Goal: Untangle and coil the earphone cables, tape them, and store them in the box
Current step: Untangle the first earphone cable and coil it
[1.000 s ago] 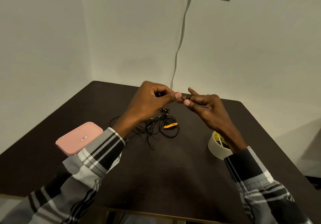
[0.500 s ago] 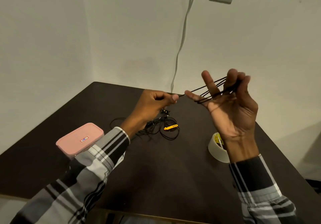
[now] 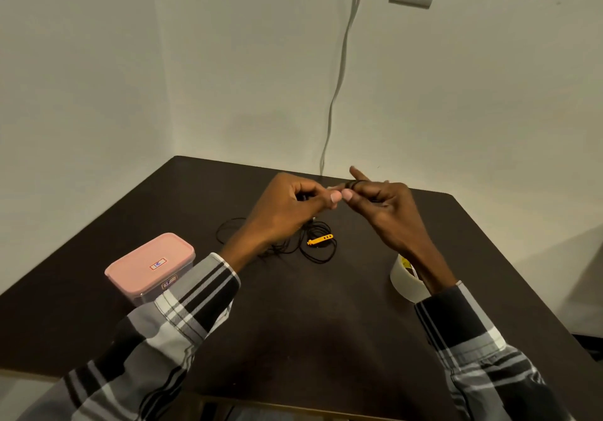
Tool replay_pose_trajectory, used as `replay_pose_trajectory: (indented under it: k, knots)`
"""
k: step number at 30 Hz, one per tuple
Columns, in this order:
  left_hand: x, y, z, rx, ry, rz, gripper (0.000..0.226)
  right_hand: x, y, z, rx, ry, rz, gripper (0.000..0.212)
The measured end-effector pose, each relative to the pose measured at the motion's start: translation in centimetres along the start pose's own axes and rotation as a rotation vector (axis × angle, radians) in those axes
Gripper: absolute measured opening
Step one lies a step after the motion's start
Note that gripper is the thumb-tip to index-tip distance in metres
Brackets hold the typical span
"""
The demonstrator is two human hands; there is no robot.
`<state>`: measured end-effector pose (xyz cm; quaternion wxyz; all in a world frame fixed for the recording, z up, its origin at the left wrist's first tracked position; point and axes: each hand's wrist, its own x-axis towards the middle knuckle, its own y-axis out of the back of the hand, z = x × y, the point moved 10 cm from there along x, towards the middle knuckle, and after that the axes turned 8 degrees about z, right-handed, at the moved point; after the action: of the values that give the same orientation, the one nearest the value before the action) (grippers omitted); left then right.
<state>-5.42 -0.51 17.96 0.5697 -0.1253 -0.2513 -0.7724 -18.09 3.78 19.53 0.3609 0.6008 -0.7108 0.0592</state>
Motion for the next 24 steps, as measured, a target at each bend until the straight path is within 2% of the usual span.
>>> replay_pose_trajectory:
  k: [1, 2, 4, 5, 7, 9, 12, 15, 19, 22, 24]
  knots:
    - [0.2, 0.5, 0.6, 0.013, -0.029, 0.014, 0.025, -0.1, -0.3, 0.1, -0.004, -0.006, -0.033, 0.043]
    - [0.4, 1.1, 1.2, 0.017, -0.052, 0.029, 0.024, -0.2, -0.5, 0.5, -0.004, -0.025, -0.059, 0.044]
    - [0.7, 1.9, 2.5, 0.017, -0.095, 0.057, 0.022, -0.6, -0.7, 1.3, 0.02, -0.076, -0.122, 0.02]
    - [1.0, 2.2, 3.0, 0.02, -0.113, 0.064, 0.023, -0.8, -0.6, 1.7, 0.036, -0.114, -0.146, 0.016]
    - [1.4, 2.3, 3.7, 0.016, -0.131, 0.058, 0.027, -1.5, -1.2, 1.8, 0.116, -0.182, -0.235, 0.023]
    - [1.7, 2.4, 3.9, -0.053, -0.108, 0.065, 0.026, -2.1, -1.7, 0.6, 0.324, -0.205, -0.298, 0.019]
    - [1.9, 2.3, 3.3, -0.13, -0.06, 0.093, 0.022, -1.9, -0.7, -2.1, 0.873, -0.173, -0.291, 0.016]
    - [1.9, 1.5, 2.4, -0.122, -0.036, 0.068, 0.023, -1.0, 0.4, -3.6, 1.134, -0.13, -0.176, 0.019]
    - [1.4, 0.2, 0.0, -0.108, 0.071, 0.019, 0.03, 0.0, 1.9, -4.7, 1.251, -0.112, 0.104, 0.033]
    - [0.5, -0.7, -1.3, -0.115, 0.12, -0.032, 0.034, 0.8, 3.1, -4.1, 1.216, -0.124, 0.303, 0.026]
    - [0.1, -1.2, -1.4, -0.086, 0.108, -0.07, 0.032, 1.2, 3.5, -3.3, 1.048, -0.092, 0.364, 0.02]
